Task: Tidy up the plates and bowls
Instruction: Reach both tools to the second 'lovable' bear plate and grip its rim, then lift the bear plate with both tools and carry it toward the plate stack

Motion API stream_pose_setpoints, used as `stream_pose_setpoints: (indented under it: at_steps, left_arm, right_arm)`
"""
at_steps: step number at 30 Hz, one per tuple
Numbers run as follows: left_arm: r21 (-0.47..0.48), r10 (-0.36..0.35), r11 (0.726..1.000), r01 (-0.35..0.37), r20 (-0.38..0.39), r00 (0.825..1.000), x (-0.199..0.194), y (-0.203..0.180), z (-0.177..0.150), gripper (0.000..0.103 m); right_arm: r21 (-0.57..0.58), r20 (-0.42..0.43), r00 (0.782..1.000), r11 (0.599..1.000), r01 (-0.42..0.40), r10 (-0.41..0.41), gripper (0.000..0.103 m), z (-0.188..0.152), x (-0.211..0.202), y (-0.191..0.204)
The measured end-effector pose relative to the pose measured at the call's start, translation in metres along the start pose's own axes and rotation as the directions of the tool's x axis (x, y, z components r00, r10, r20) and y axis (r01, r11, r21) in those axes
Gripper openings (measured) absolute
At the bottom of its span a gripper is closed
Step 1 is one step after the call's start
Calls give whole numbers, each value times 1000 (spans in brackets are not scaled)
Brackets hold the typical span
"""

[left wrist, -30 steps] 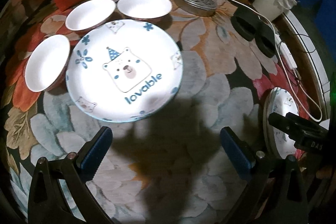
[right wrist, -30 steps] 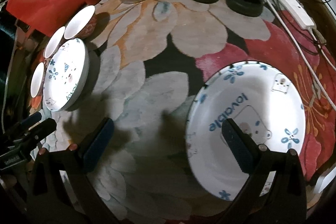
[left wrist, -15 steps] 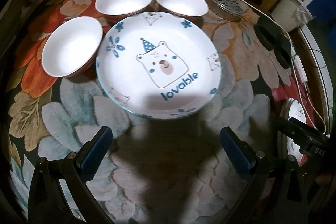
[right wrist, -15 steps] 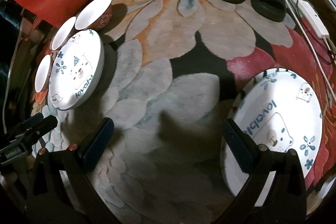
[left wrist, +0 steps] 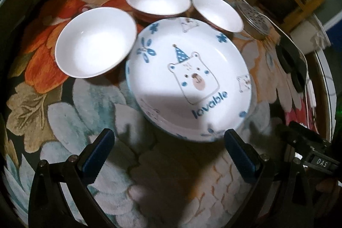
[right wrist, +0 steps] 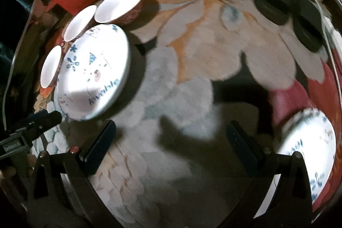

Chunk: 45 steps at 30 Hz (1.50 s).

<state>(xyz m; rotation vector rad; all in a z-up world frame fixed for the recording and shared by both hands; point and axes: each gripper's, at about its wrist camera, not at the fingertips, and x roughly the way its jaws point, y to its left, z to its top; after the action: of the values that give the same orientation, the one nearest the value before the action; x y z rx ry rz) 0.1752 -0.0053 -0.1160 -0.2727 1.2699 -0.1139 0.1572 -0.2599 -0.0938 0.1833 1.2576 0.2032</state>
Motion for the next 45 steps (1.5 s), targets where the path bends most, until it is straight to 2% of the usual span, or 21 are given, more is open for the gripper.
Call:
stream_pose_setpoints:
  at_steps: [7,9,11,12,13,16,18,20,22,23,26,28,35,42,45]
  left_arm:
    - [-85,-6,996,5,-12,1000,11,18,11,102]
    - [-110,-12,994,11,-12,1000,14,22,14,101]
    - [-140,-26,990,24,-13,1000,18,24,19,95]
    - [-151,-29,988,27,-14,999,19,24,21,93]
    - [-158,-31,987,28,-15,999,20,24,23,86]
    - [-170,-35,985,32,-11,999,24,24,31,79]
    - [-176,-40,984,37,-17,999,28,23,34,64]
    - [-182,-45,983,37,-39,998,35,23,37,49]
    - [-175,-26,984,16,-53,998,40,23,39,41]
    - [-168,-19,986,9,-55,998,41,24,38,34]
    - [-145,1,989,-8,-54,999,42,29,36,19]
    - [-128,6,992,-13,-52,999,42,29,35,16]
    - [-54,21,998,-24,-63,998,35,27,18,16]
    - [-45,-4,999,0,-82,997,24,38,-9,16]
    - [-32,0,999,-3,-69,998,20,42,-16,16]
  right_arm:
    - [-47,-13,999,998,-47,46,102,30,21,21]
    - [-59,-19,998,997,-55,54,98,38,27,26]
    - [-66,-33,997,996,-65,63,86,45,34,31]
    - [-65,-43,997,995,-72,69,84,48,38,32]
    - [-61,-51,996,995,-78,75,79,52,42,34]
    - [-51,-66,995,995,-83,80,61,61,52,39]
    - [-54,-78,993,995,-88,84,52,67,59,43]
    - [-68,-86,993,994,-87,81,31,73,65,47]
    - [-96,-105,992,992,-85,75,17,76,71,52]
    - [-111,-118,991,991,-82,68,13,76,73,54]
    - [-160,-119,992,985,-69,51,13,72,73,58]
    - [-174,-121,991,982,-70,50,13,68,72,59]
    - [-171,-152,986,981,-92,66,12,42,63,55]
    - [-151,-232,965,975,-161,124,13,5,50,48]
    - [-150,-227,965,974,-170,133,15,-2,46,45]
